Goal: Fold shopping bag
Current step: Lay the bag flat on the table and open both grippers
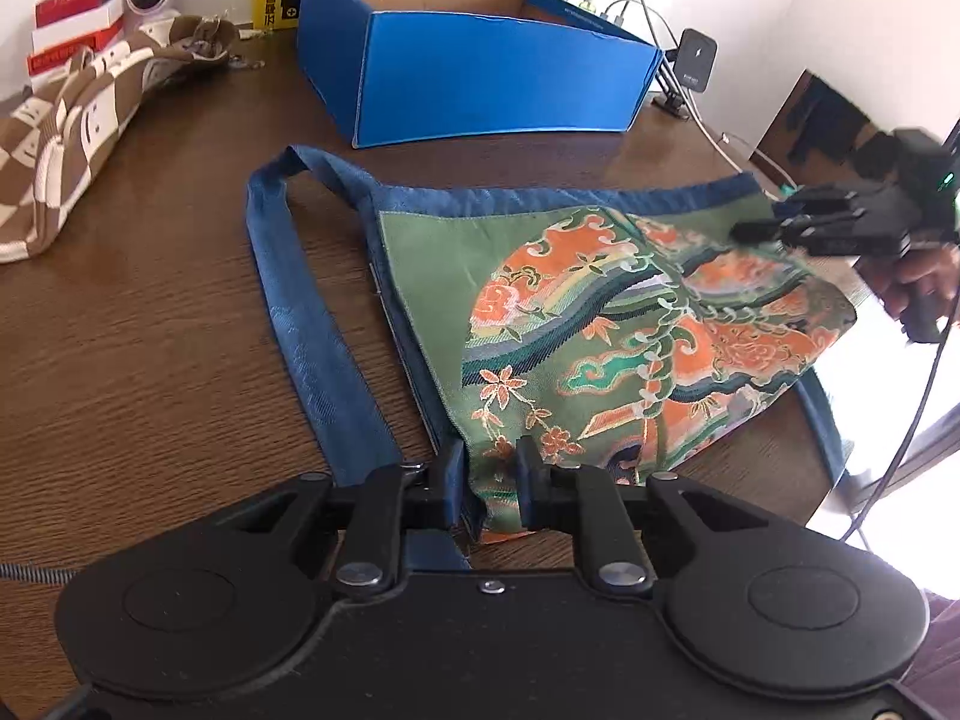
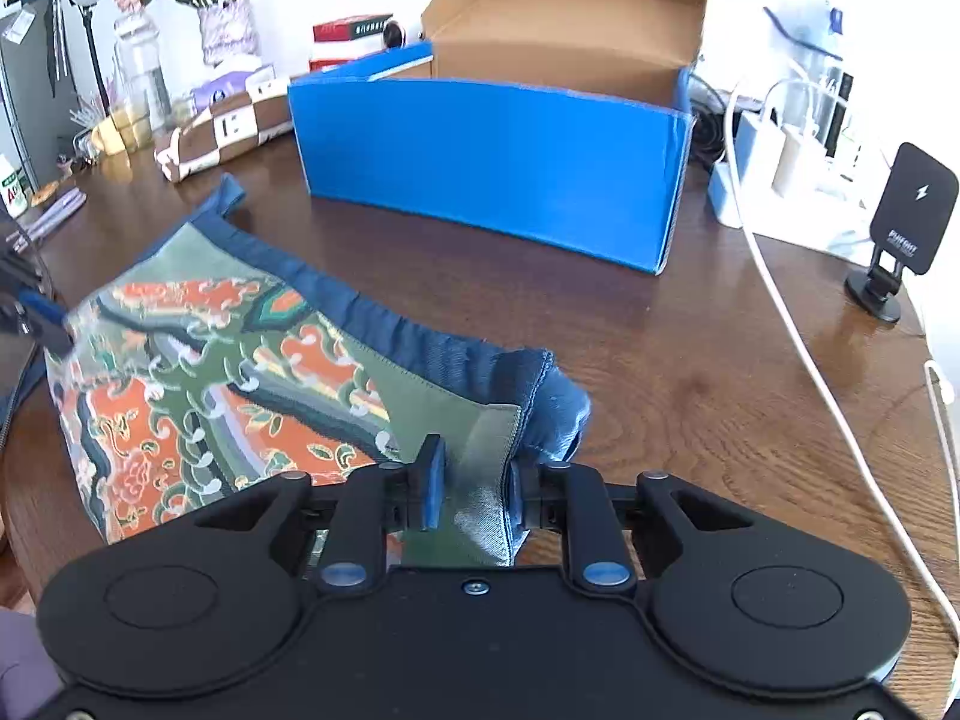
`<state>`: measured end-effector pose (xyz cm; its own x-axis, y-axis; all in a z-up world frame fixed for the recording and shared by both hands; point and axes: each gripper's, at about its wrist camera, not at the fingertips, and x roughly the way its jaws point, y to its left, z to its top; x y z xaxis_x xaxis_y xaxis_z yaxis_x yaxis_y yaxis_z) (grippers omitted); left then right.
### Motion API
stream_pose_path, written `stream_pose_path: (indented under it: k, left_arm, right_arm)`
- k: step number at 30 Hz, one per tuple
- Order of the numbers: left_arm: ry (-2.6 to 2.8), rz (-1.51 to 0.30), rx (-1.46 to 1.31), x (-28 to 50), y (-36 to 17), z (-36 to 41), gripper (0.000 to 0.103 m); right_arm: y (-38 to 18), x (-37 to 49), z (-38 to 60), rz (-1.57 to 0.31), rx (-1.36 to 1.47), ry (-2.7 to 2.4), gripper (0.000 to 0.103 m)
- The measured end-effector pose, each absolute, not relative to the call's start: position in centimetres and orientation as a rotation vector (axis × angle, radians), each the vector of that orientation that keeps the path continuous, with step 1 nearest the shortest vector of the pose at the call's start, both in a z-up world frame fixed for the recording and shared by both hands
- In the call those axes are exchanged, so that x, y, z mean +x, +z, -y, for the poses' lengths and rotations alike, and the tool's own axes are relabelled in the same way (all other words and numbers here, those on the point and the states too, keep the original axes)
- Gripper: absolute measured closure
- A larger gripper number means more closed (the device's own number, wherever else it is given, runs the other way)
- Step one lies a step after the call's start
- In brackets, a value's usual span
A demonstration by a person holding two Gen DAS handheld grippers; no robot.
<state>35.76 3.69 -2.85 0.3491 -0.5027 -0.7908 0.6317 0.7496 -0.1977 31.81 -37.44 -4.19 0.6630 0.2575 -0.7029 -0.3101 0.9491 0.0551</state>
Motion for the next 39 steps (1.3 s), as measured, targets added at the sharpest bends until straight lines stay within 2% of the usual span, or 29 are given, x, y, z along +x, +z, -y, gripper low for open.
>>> stream_pose_path:
  k: [5,9,12,14,16,18,19,20,23,28,30,36,39]
  left_arm:
    - [-0.717,-0.946,0.145,34.9,-3.0,-3.9,0.085]
    - [-0.710,-0.936,0.151,34.7,-2.9,-3.7,0.083]
    - [-0.722,-0.903,0.201,34.1,-3.0,-4.0,0.074]
    - [-0.711,-0.900,0.209,33.9,-2.9,-4.4,0.062]
    - [-0.712,-0.879,0.236,33.6,-1.8,-4.7,0.058]
    - [-0.700,-0.775,0.278,32.9,-0.2,-4.7,0.043]
    - [-0.694,-0.722,0.299,32.5,0.6,-4.7,0.026]
    - [-0.684,-0.632,0.324,32.0,1.5,-4.2,0.015]
    - [-0.734,-0.533,0.391,31.8,1.8,-0.6,0.014]
    - [-0.712,-0.536,0.677,31.7,-2.4,6.5,0.019]
    - [-0.695,-0.540,0.734,31.4,-3.6,6.9,0.019]
    - [-0.632,-0.581,0.662,32.1,-4.4,5.0,0.018]
    - [-0.623,-0.595,0.631,32.2,-4.4,4.7,0.018]
  right_arm:
    - [-1.1,27.4,38.7,-0.734,-0.020,0.349,0.061]
    - [-2.4,24.3,35.7,-0.771,-0.061,0.441,0.062]
    - [-4.3,23.7,34.6,-0.806,-0.095,0.450,0.062]
    - [-5.6,23.5,34.6,-0.808,-0.083,0.448,0.063]
    - [-5.7,23.3,34.8,-0.792,-0.083,0.448,0.064]
    - [-5.0,23.4,34.5,-0.801,-0.113,0.441,0.064]
    - [-4.8,23.5,34.4,-0.800,-0.118,0.443,0.063]
    - [-3.6,23.7,34.5,-0.774,-0.124,0.458,0.062]
    - [-1.9,25.0,34.7,-0.702,-0.115,0.471,0.062]
    - [-2.4,28.4,33.1,-0.698,-0.171,0.446,0.062]
    - [-2.9,29.5,33.0,-0.718,-0.145,0.462,0.062]
    - [-3.5,30.4,36.1,-0.725,-0.040,0.336,0.061]
    - [-4.5,31.9,38.4,-0.786,0.065,0.262,0.063]
